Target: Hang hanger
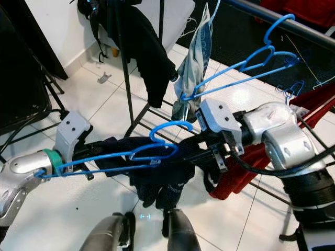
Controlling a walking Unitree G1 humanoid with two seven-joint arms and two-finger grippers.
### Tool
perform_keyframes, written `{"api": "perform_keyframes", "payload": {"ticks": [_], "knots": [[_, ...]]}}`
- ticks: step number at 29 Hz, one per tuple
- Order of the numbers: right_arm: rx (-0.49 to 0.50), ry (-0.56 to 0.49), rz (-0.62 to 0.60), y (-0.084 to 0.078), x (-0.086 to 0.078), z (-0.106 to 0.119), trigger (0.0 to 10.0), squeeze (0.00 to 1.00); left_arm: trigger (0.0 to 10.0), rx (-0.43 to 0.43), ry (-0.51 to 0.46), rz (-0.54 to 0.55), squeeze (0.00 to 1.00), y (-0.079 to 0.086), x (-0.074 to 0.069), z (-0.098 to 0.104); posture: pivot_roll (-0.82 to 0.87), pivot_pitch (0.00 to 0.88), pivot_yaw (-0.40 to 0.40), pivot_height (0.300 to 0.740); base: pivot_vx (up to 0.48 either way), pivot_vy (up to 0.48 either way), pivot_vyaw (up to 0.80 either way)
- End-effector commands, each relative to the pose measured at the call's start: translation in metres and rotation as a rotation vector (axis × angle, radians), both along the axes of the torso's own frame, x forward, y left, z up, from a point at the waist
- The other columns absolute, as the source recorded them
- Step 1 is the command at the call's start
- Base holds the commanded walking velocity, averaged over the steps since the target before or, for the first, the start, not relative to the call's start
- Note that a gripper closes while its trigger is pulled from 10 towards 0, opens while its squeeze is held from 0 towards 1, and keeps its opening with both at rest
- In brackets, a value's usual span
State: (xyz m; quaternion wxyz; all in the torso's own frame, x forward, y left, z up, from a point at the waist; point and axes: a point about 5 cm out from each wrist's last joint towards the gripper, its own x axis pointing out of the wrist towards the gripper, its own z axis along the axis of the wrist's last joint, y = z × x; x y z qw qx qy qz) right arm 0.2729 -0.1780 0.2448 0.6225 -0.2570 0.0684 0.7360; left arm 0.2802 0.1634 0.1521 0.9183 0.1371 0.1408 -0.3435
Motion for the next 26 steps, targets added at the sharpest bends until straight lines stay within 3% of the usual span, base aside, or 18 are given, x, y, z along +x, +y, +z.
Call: {"api": "perform_keyframes", "payload": {"ticks": [1,5,9,12,21,23,26], "knots": [[-0.004,0.013,0.031,-0.001,-0.005,0.000,0.0,0.00,10.0,0.041,0.001,0.037,0.00,0.008,0.002,-0.004,-0.07,0.200,0.076,0.740,0.000,0.000,0.00],[-0.047,0.033,0.034,-0.005,-0.009,-0.006,0.0,0.00,10.0,0.056,-0.003,0.065,0.00,0.013,0.005,-0.004,-0.07,0.202,0.079,0.740,0.000,0.000,0.00],[-0.212,0.062,0.033,-0.016,-0.014,-0.030,0.0,0.00,10.0,0.068,-0.018,0.101,0.00,0.021,0.010,0.001,-0.07,0.204,0.079,0.740,0.000,0.000,0.00],[-0.254,0.065,0.026,-0.020,-0.014,-0.035,0.0,0.00,10.0,0.053,-0.027,0.102,0.00,0.021,0.010,0.004,-0.07,0.206,0.079,0.740,0.000,0.000,0.00],[-0.307,0.031,0.006,-0.024,-0.009,-0.039,0.0,0.00,10.0,0.017,-0.031,0.068,0.00,0.020,0.006,0.009,-0.07,0.207,0.079,0.740,0.000,0.000,0.00],[-0.321,-0.039,-0.060,-0.028,0.002,-0.039,0.0,0.00,10.0,0.027,-0.009,0.007,0.00,0.018,-0.003,0.008,-0.06,0.210,0.080,0.740,0.000,0.000,0.00],[-0.321,-0.039,-0.060,-0.028,0.002,-0.039,0.0,0.00,10.0,0.027,-0.009,0.007,0.00,0.018,-0.003,0.008,-0.06,0.210,0.080,0.740,0.000,0.000,0.00]]}}
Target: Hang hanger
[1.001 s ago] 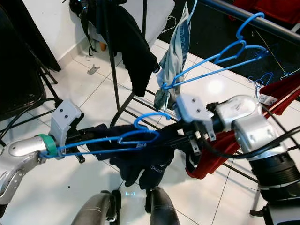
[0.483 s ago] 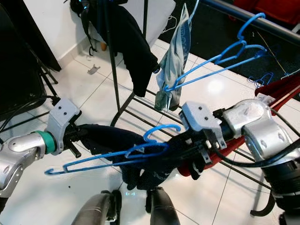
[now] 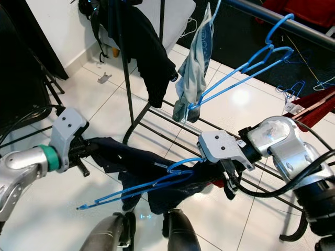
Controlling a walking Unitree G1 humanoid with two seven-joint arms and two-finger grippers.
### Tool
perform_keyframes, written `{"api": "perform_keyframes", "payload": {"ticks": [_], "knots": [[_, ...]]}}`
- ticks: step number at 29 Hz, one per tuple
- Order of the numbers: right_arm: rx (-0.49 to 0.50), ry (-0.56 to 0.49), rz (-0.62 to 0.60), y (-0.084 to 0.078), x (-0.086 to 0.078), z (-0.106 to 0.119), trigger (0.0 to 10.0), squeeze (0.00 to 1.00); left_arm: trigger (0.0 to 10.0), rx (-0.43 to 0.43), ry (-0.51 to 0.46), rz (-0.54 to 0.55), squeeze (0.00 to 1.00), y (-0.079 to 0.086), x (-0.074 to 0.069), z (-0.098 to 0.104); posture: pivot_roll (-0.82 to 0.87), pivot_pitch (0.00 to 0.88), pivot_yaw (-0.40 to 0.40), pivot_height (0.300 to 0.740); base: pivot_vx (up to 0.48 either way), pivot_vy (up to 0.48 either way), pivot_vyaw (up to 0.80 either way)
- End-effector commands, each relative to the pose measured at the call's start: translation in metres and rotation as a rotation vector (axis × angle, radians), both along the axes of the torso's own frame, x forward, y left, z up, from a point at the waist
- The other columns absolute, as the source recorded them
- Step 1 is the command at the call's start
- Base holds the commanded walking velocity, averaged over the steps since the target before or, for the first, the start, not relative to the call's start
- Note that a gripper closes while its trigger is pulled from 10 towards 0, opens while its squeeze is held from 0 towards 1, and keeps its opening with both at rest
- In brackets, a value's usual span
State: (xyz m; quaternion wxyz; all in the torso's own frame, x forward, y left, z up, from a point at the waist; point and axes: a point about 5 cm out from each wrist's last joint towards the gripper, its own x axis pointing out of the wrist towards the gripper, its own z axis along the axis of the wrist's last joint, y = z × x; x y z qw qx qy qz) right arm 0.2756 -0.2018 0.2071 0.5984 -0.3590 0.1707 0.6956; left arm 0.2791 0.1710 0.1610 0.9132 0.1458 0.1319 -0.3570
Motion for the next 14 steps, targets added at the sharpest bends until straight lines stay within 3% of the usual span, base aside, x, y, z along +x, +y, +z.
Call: {"api": "perform_keyframes", "payload": {"ticks": [1,14], "knots": [[-0.025,0.001,-0.007,-0.005,-0.001,-0.001,0.0,0.00,10.0,0.020,0.008,0.040,0.00,0.011,-0.002,-0.001,-0.06,0.210,0.080,0.740,0.000,0.000,0.00],[0.008,-0.116,-0.125,-0.013,0.014,0.005,0.0,0.00,10.0,0.041,0.080,0.027,0.00,0.011,-0.005,-0.010,-0.07,0.213,0.089,0.740,0.000,0.000,0.00]]}}
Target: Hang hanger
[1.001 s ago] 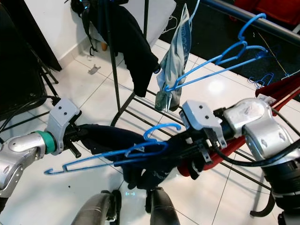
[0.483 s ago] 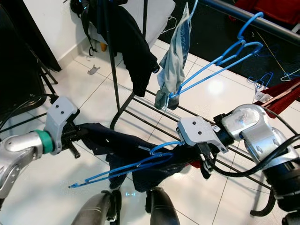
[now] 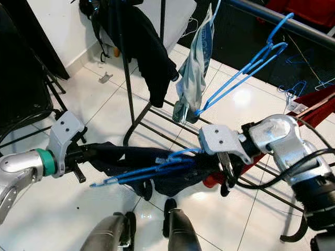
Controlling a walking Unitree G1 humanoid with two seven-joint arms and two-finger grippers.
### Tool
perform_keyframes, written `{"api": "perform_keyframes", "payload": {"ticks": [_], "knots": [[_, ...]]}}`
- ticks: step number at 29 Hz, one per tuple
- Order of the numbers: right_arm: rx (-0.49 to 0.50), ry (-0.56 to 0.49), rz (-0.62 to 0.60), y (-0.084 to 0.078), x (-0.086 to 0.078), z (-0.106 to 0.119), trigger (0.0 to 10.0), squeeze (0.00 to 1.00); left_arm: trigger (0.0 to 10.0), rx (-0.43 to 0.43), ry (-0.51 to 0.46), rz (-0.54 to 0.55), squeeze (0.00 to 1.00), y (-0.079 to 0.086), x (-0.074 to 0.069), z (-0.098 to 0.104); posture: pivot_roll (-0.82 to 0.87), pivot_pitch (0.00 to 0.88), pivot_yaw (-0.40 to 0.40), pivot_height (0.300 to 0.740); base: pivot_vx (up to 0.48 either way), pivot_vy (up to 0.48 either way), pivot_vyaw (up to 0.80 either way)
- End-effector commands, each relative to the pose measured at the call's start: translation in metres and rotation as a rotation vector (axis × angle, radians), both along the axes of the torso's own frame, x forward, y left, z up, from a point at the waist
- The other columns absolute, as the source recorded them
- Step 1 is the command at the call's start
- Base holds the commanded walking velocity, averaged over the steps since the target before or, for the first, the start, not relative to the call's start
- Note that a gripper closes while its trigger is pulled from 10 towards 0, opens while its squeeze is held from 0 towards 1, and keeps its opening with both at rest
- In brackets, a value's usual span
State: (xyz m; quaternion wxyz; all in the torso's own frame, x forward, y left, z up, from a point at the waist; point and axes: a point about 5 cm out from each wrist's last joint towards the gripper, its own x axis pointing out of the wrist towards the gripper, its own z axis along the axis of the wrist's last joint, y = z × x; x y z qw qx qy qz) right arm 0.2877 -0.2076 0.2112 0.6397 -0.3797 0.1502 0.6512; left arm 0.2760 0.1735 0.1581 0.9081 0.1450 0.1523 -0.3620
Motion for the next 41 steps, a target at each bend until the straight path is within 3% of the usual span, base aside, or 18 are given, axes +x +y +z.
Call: {"api": "perform_keyframes", "payload": {"ticks": [1,18,21,24,27,28,32,41], "knots": [[-0.008,-0.016,-0.037,-0.007,0.002,0.001,0.0,0.00,10.0,0.029,0.039,0.033,0.00,0.009,-0.002,-0.007,-0.07,0.213,0.089,0.740,0.000,0.000,0.00],[0.000,-0.087,-0.093,-0.018,0.012,0.004,0.0,0.00,10.0,0.041,0.075,0.046,0.00,0.014,-0.003,-0.010,-0.06,0.213,0.095,0.740,0.000,0.000,0.00],[0.026,-0.085,-0.096,-0.018,0.012,0.006,0.0,0.00,10.0,0.053,0.077,0.048,0.00,0.016,-0.003,-0.011,-0.06,0.213,0.095,0.740,0.000,0.000,0.00],[0.132,-0.076,-0.091,-0.012,0.013,0.017,0.0,0.00,10.0,0.064,0.083,0.049,0.00,0.016,-0.003,-0.014,-0.06,0.211,0.097,0.740,0.000,0.000,0.00],[0.132,-0.076,-0.091,-0.012,0.013,0.017,0.0,0.00,10.0,0.064,0.083,0.049,0.00,0.016,-0.003,-0.014,-0.06,0.211,0.097,0.740,0.000,0.000,0.00],[0.185,-0.071,-0.089,-0.009,0.013,0.023,0.0,0.00,10.0,0.066,0.086,0.050,0.00,0.016,-0.003,-0.015,-0.06,0.208,0.097,0.740,0.000,0.000,0.00],[0.232,-0.068,-0.090,-0.007,0.014,0.028,0.0,0.00,10.0,0.067,0.088,0.052,0.00,0.016,-0.002,-0.016,-0.06,0.208,0.097,0.740,0.000,0.000,0.00],[0.129,-0.053,-0.061,-0.013,0.011,0.016,0.0,0.00,10.0,0.068,0.084,0.060,0.00,0.018,0.000,-0.014,-0.06,0.200,0.097,0.740,0.000,0.000,0.00]]}}
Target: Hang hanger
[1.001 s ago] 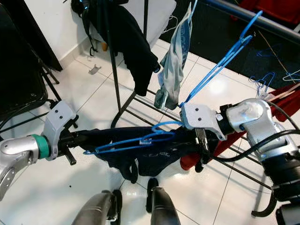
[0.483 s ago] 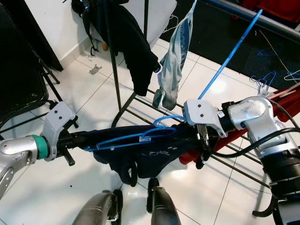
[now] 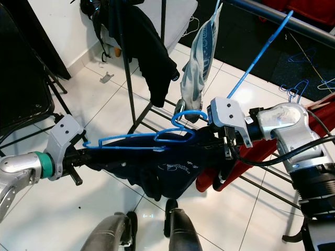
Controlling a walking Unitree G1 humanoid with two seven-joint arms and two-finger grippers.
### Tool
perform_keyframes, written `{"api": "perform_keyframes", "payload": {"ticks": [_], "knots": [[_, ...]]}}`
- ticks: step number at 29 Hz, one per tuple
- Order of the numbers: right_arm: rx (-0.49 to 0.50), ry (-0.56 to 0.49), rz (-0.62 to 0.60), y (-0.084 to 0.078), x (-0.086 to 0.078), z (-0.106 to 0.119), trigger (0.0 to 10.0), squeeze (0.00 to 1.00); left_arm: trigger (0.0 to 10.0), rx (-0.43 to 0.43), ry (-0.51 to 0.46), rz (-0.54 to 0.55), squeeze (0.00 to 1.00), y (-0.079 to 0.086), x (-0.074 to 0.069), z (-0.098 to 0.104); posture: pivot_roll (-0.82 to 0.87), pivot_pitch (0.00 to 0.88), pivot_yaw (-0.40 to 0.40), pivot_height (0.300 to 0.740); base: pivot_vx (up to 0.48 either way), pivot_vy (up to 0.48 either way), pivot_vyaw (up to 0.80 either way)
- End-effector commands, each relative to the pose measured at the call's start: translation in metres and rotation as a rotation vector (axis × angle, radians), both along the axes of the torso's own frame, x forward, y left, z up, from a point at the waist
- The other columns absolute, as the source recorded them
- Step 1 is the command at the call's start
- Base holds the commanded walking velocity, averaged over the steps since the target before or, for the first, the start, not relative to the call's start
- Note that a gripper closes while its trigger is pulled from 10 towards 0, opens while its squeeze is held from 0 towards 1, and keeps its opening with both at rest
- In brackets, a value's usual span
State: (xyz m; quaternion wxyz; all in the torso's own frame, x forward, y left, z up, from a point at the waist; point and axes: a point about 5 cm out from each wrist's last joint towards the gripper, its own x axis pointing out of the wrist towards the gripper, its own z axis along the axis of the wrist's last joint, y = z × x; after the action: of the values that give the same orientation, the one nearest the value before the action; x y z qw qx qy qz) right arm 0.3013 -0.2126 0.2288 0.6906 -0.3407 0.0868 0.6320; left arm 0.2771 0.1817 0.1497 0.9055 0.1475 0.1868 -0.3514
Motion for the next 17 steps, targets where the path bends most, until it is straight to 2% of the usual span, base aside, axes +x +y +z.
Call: {"api": "perform_keyframes", "payload": {"ticks": [1,7,9,13,17], "knots": [[-0.036,0.009,-0.007,-0.008,-0.003,-0.002,0.0,0.00,10.0,0.035,0.026,0.033,0.00,0.010,-0.001,-0.006,-0.06,0.200,0.097,0.740,0.000,0.000,0.00],[-0.064,0.045,0.022,-0.009,-0.007,-0.006,0.0,0.00,10.0,0.046,0.021,0.041,0.00,0.012,0.000,-0.006,-0.06,0.197,0.097,0.740,0.000,0.000,0.00],[-0.128,0.064,0.033,-0.014,-0.011,-0.011,0.0,0.00,10.0,0.079,0.007,0.038,0.00,0.016,0.003,-0.005,-0.06,0.196,0.097,0.740,0.000,0.000,0.00],[-0.187,0.065,0.022,-0.019,-0.010,-0.015,0.0,0.00,10.0,0.092,-0.002,0.027,0.00,0.018,0.003,-0.001,-0.06,0.196,0.097,0.740,0.000,0.000,0.00],[-0.193,0.060,0.015,-0.020,-0.009,-0.016,0.0,0.00,10.0,0.087,-0.004,0.018,0.00,0.018,0.003,0.001,-0.06,0.196,0.097,0.740,0.000,0.000,0.00]]}}
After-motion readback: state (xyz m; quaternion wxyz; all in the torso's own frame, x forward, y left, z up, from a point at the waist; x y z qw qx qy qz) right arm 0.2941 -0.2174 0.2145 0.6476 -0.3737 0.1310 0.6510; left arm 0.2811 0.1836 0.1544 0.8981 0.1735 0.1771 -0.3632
